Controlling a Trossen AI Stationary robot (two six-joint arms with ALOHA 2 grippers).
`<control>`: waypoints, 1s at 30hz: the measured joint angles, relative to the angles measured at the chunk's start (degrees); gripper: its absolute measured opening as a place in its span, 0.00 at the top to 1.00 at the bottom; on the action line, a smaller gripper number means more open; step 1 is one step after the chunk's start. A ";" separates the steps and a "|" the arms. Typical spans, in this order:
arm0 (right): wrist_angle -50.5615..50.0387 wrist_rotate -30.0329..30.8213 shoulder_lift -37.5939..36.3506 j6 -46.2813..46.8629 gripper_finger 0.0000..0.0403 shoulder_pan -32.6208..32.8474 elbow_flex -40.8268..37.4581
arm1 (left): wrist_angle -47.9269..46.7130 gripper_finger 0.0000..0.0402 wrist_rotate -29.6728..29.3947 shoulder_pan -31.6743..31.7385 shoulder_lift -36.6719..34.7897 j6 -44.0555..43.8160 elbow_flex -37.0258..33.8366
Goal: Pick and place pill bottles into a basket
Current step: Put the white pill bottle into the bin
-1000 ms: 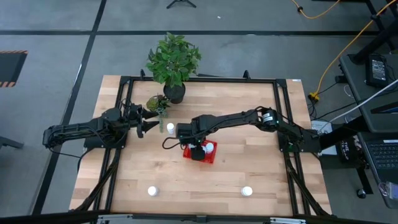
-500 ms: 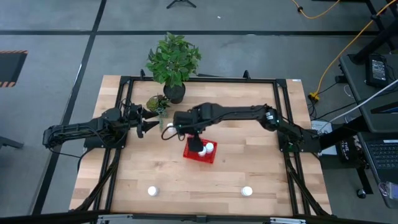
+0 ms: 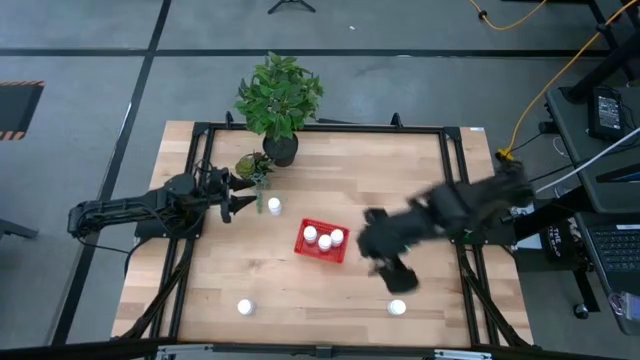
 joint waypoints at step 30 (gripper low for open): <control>19.25 8.87 -5.40 72.13 0.13 19.35 -41.73 | -0.02 0.32 -0.92 0.01 14.97 -11.33 0.00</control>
